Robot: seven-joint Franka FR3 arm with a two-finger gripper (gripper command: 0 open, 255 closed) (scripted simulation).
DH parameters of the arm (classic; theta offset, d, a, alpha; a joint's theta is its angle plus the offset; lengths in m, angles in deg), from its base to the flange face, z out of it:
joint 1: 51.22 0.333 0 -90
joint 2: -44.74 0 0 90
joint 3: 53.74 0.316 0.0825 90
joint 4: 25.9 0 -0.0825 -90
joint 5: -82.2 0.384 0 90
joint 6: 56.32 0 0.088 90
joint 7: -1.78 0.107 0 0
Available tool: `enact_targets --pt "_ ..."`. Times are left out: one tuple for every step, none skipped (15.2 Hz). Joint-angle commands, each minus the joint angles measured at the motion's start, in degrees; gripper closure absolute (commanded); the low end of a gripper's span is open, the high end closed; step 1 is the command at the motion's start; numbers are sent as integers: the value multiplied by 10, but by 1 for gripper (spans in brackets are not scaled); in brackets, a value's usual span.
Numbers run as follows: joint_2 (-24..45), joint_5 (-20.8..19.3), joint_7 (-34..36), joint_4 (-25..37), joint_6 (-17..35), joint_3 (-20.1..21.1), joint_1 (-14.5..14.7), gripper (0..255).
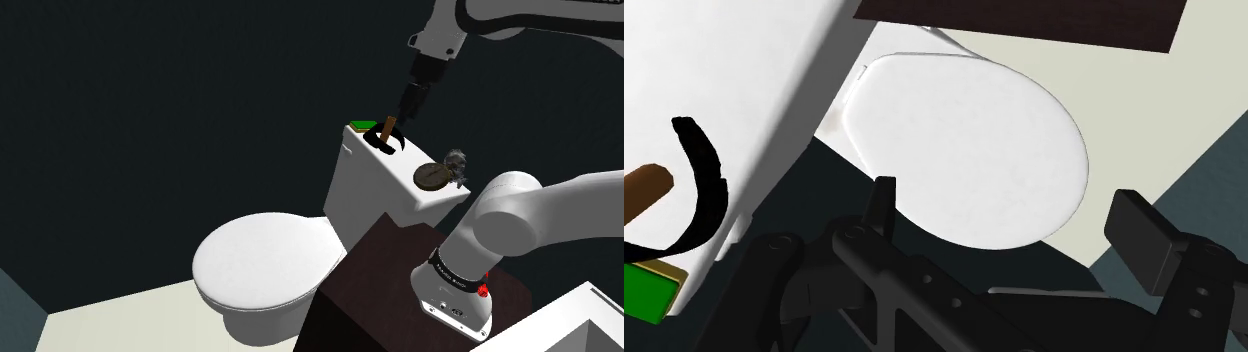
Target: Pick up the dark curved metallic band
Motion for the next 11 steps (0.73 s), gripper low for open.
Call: enact_targets --pt "10 -17 -38 -13 29 -29 -5 0" --pt "17 -25 -55 -18 44 -43 -6 0" --pt "26 -32 -73 -21 59 -57 -8 0" --pt "35 -39 -91 -24 75 -72 -9 0" --pt "46 -45 -109 -26 90 -87 -10 0" --pt "58 -50 -127 -27 106 -101 -10 0" --pt "72 -55 -145 -27 122 -116 -10 0" --pt "86 -59 -163 -26 138 -131 -10 0" --pt "101 -61 -182 -24 154 -146 -8 0" --pt "117 -63 -201 -22 170 -161 -7 0" --pt "135 -63 -220 -18 186 -177 -4 0"
